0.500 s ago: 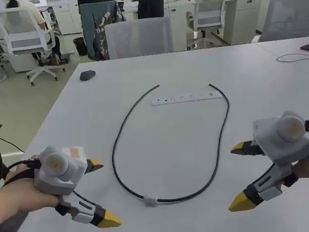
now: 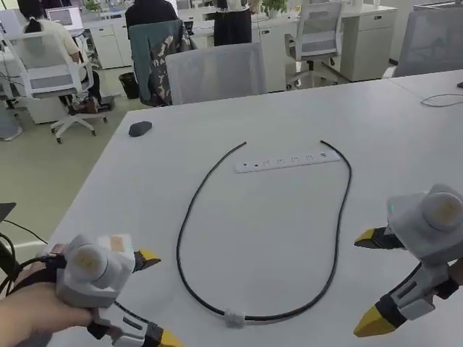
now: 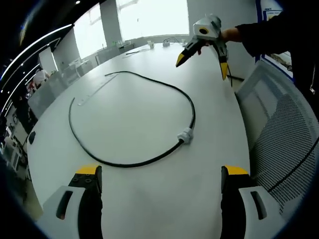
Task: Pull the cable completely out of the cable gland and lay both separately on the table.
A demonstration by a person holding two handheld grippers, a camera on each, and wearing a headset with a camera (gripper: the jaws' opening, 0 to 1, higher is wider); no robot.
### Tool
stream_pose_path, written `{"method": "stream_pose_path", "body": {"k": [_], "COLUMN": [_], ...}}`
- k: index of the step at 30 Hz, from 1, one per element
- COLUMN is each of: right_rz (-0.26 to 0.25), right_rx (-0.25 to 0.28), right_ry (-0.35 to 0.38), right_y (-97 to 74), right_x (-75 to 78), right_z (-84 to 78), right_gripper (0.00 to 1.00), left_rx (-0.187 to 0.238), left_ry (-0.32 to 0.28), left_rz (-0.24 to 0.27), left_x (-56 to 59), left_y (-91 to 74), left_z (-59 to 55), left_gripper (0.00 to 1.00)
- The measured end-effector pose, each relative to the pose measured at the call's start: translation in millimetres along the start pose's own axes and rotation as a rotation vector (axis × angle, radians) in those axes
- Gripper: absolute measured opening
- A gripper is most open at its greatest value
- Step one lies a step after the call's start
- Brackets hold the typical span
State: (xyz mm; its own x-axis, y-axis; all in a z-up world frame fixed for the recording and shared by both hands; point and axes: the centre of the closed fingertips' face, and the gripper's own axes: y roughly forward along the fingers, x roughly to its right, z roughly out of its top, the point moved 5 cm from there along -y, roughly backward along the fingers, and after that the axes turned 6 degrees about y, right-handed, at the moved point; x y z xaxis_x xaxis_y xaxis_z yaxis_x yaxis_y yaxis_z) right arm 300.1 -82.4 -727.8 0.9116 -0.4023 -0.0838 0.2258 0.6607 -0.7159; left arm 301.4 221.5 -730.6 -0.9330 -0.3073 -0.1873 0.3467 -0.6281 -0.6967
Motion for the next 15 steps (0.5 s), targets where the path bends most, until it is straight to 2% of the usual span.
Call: {"method": "stream_pose_path", "body": {"k": [4, 7, 13, 15], "right_rz": [-0.007, -0.015, -0.033, -0.041], "right_rx": [0.006, 0.007, 0.012, 0.022], "right_ry": [0.005, 0.009, 0.028, 0.034], "right_y": [0.0, -0.7, -2.4, -2.5], "right_x": [0.0, 0.3, 3.0, 4.0], "right_z": [0.0, 0.1, 0.5, 2.0], "right_gripper": [0.99, 0.99, 0.99, 0.99], "left_rx": [-0.023, -0.012, 0.003, -0.005], "left_ry": [-0.006, -0.047, -0.062, -0.063], "left_rz": [0.013, 0.0, -0.002, -0.015], "left_x": [-3.6, -3.5, -1.1, 1.1], "left_y": [2.9, 3.1, 2.4, 2.2], "left_z": [-2.2, -6.0, -5.0, -7.0], "left_gripper": [0.99, 0.99, 0.99, 0.99]}}
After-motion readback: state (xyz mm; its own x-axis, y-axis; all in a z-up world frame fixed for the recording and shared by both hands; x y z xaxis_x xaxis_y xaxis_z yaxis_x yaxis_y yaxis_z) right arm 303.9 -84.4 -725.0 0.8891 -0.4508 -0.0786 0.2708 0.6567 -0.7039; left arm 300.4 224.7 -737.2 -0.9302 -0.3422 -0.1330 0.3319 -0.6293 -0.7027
